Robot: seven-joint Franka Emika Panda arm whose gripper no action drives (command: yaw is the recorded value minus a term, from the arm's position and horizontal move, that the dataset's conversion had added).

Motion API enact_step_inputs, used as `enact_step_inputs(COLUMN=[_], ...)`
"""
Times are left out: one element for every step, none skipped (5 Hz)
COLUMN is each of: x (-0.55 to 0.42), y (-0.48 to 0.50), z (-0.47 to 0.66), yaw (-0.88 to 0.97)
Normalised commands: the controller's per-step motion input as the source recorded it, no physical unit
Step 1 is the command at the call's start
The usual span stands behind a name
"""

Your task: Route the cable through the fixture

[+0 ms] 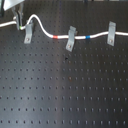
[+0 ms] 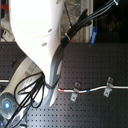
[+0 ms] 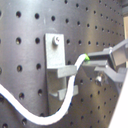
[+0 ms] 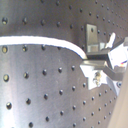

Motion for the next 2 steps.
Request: enact_step_inputs(x=[0.107,-0.029], y=[0.239,0.198], z=[0.00,0.00], yaw=[0.46,0.66])
